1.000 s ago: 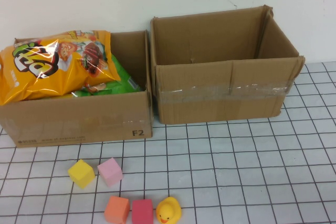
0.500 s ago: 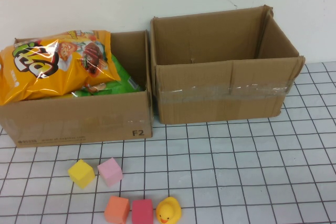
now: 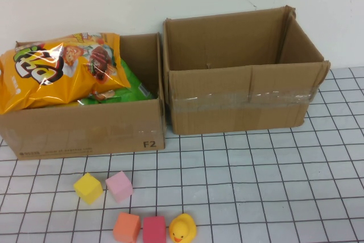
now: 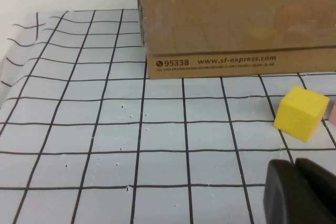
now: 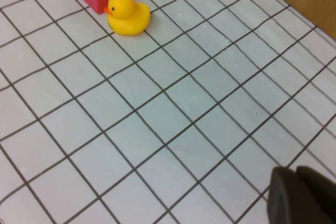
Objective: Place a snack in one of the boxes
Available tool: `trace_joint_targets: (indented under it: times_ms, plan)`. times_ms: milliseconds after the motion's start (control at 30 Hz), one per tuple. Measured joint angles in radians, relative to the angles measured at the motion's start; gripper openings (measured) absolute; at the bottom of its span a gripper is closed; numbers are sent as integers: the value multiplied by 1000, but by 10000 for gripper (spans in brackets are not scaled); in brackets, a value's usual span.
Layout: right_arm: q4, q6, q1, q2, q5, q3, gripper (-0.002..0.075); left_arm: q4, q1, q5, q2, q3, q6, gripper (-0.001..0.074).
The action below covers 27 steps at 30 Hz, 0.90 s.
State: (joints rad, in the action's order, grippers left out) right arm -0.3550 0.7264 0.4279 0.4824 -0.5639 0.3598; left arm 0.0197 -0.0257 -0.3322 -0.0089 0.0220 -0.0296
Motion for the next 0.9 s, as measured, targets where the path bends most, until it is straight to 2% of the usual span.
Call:
trace_joint_targets:
  times_ms: [167,300,467,600,900]
  plan:
    - [0,6,-32,-99,-2,-11,0,0,0,0,0,0,0,-1]
    - [0,36,-132,-236,24,-53,0,0,0,0,0,0,-7,-1]
    - [-15,46,-255,-390,218,-215,0,0,0,0,0,0,-11,-1]
    - [-126,34,-305,-480,379,-367,0,0,0,0,0,0,-11,-1]
    - [-200,34,-341,-491,322,-388,0,0,0,0,0,0,-14,-1]
